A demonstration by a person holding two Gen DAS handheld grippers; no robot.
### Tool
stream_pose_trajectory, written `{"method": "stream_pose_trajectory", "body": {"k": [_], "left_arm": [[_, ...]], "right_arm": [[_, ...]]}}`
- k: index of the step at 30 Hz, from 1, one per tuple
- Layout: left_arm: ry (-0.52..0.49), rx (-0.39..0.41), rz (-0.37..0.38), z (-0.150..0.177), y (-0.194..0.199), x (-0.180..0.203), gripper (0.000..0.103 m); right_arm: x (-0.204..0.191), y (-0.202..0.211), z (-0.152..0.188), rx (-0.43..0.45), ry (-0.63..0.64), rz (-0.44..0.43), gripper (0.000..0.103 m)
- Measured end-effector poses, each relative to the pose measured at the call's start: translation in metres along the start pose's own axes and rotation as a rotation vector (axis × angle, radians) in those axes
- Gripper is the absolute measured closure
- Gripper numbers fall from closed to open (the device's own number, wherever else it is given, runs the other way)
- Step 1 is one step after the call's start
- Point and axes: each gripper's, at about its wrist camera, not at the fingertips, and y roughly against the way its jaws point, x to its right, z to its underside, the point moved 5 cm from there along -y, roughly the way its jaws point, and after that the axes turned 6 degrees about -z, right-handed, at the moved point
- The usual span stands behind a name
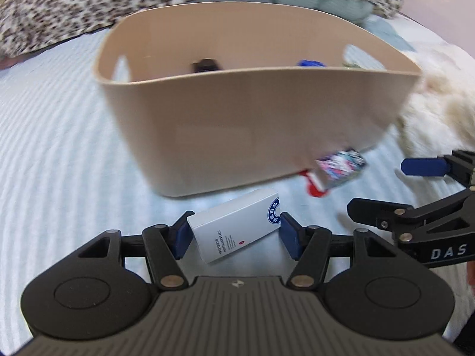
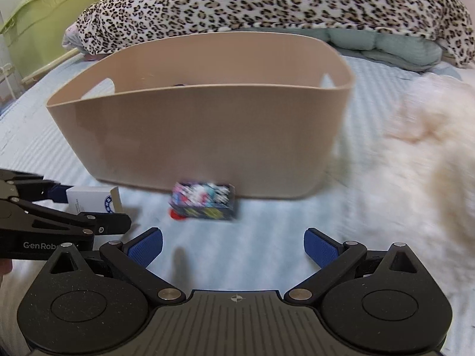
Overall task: Organize objects
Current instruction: 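Lift the white box with the left tool while the right tool approaches the small printed box, then drop the white box into the basket with the left tool while the right tool drops the printed box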
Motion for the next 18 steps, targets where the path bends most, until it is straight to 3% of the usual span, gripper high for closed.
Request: {"method": "stream_pose_trajectory", "body": {"k": [4, 8, 10, 11, 18], "left_arm": [[0.02, 0.0, -0.009, -0.002, 0.0, -0.014, 0.04], [0.025, -0.007, -0.008, -0.001, -0.002, -0.019, 0.04], [0.027, -0.006, 0.0, -0.001, -0.003, -0.017, 0.04], [0.027, -0.005, 0.005, -0.001, -0.002, -0.015, 0.04], [0.026, 0.03, 0.05, -0.001, 0.015, -0.006, 0.04]], "right_arm": [[-0.013, -0.016, -0.009, 0.009, 0.002, 0.011, 0.004], [-0.014, -0.028, -0.016, 0.01, -0.036, 0.008, 0.026], [-0.012, -0.031, -0.017, 0.001, -0.055, 0.001, 0.04], [-0.012, -0.031, -0.016, 0.0, -0.053, 0.004, 0.053], [-0.002, -0.009, -0.005, 0.018, -0.049, 0.011, 0.053]]}}
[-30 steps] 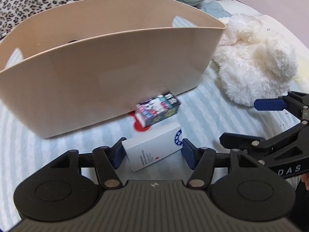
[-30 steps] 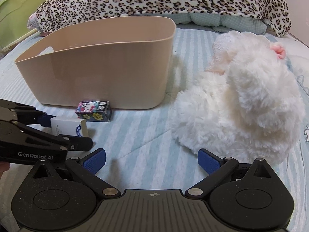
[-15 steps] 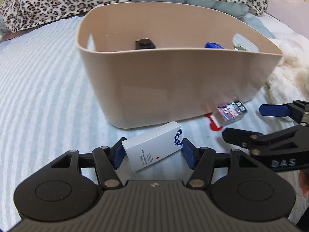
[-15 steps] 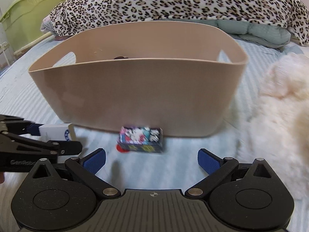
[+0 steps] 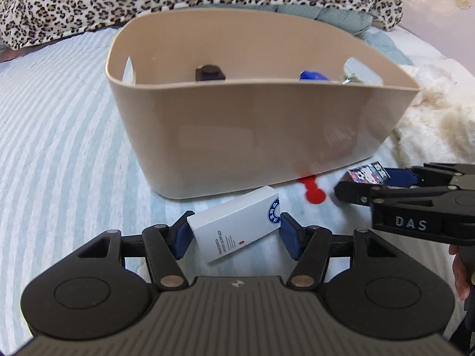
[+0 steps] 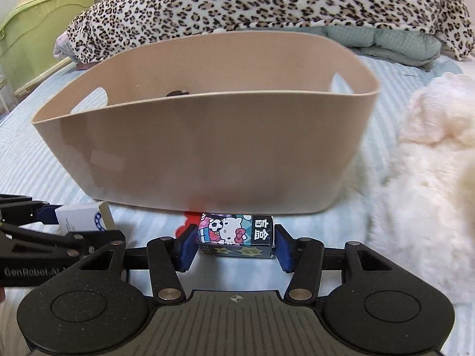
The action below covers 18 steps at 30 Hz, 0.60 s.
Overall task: Organize objects
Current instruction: 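Drop the white box into the basket with the left tool while the right tool drops the printed box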
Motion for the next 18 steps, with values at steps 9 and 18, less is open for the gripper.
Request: {"method": "stream_pose_trajectory", "body": {"k": [9, 18], "left_arm": [[-0.006, 0.137, 0.019, -0.018, 0.056, 0.002, 0.04], [-0.006, 0.302, 0.003, -0.077, 0.091, 0.015, 0.04]], "right_arm": [[0.014, 0.065, -0.02, 0.125, -0.005, -0.01, 0.053], [0.001, 0.112, -0.081, 0.321, 0.033, -0.024, 0.053]]}}
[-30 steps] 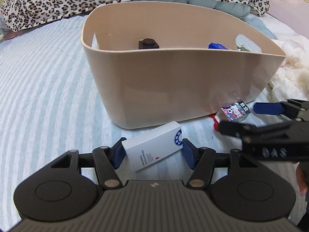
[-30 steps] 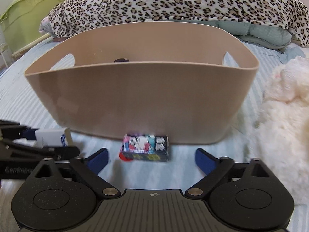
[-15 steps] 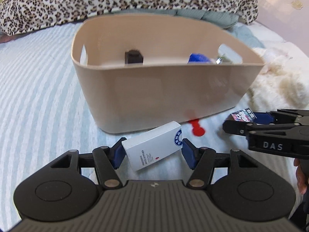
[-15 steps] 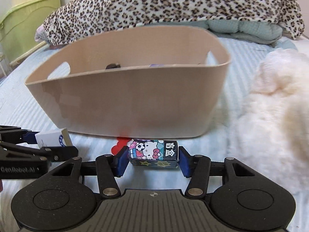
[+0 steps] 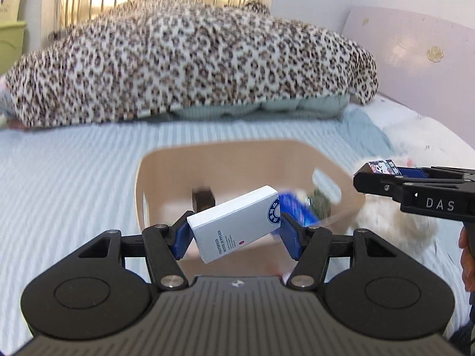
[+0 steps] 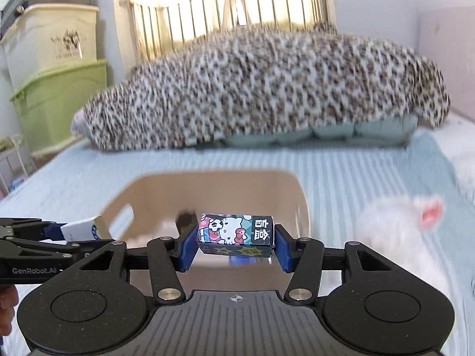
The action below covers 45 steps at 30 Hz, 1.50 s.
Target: Organize objects
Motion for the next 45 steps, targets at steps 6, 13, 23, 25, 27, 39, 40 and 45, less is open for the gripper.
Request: {"method": "stream_pose_trajectory", "body": {"k": [6, 13, 23, 25, 27, 39, 40, 45], "left_arm": [[-0.001, 0.006, -0.06, -0.027, -0.027, 0.002, 0.04], [-0.002, -0.105, -0.146, -0.02, -0.077, 0.0, 0.039], [0.08, -0.247, -0.185, -0.004, -0.09, -0.014, 0.021], [0.085, -0.227, -0.192, -0.008, -0.078, -0.014, 0.016], [0.091, -0.205, -0.193, -0.01, -0.065, -0.012, 0.014], [0.087, -0.155, -0.191, -0.009, 0.019, 0.003, 0.013], [0.083, -0.154, -0.19, -0.007, 0.027, 0.004, 0.013], [0.09, -0.146, -0.171, 0.004, 0.063, 0.007, 0.013]], "right_arm": [[-0.003, -0.02, -0.033, 0.043, -0.003, 0.007, 0.053], [0.006, -0.061, -0.034, -0.007, -0.015, 0.043, 0.053], [0.012, -0.084, -0.007, -0.105, -0.017, 0.069, 0.016], [0.01, -0.075, -0.007, -0.1, -0.005, 0.078, 0.005], [0.008, -0.064, -0.009, -0.093, 0.005, 0.091, 0.0], [-0.012, 0.017, -0.011, -0.078, -0.012, 0.115, 0.0], [-0.014, 0.025, -0.01, -0.079, -0.015, 0.117, 0.0], [-0.028, 0.058, -0.005, -0.069, -0.008, 0.124, 0.0]]}}
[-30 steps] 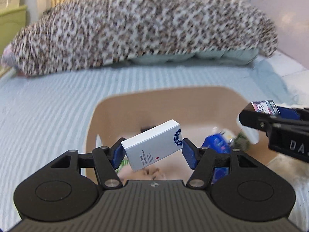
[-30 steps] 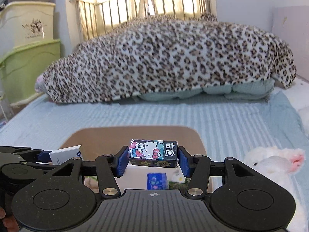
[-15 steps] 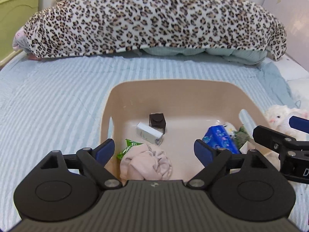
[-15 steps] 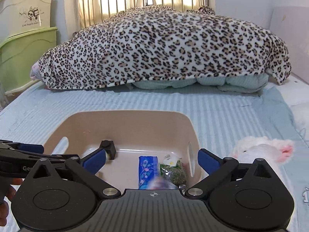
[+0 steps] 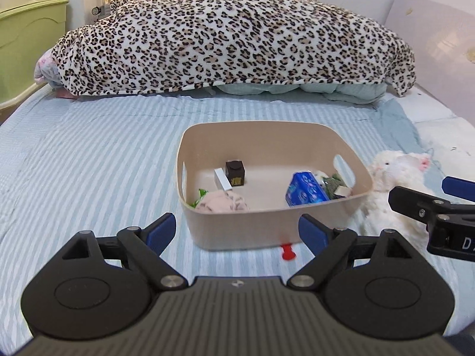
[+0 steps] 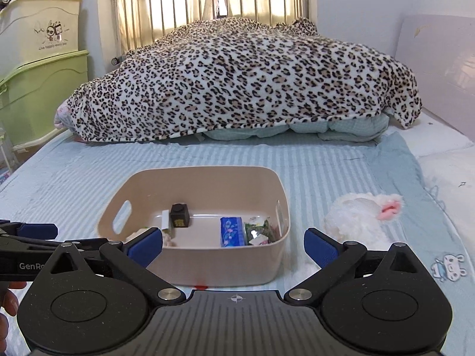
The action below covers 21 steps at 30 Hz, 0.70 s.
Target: Organize objects
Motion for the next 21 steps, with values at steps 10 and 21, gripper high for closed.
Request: {"method": "stream_pose_trajectory", "body": {"k": [10, 21], "left_arm": [[-0.045, 0.007, -0.026, 0.031, 0.052, -0.008, 0.013], [-0.07, 0.009, -0.001, 0.059, 0.091, -0.003, 0.013]], "right_arm": [[-0.018, 0.055, 0.024, -0.024, 0.013, -0.002, 0.0], [-0.028, 0.099, 0.05, -0.041, 0.024, 0.0, 0.0]]}}
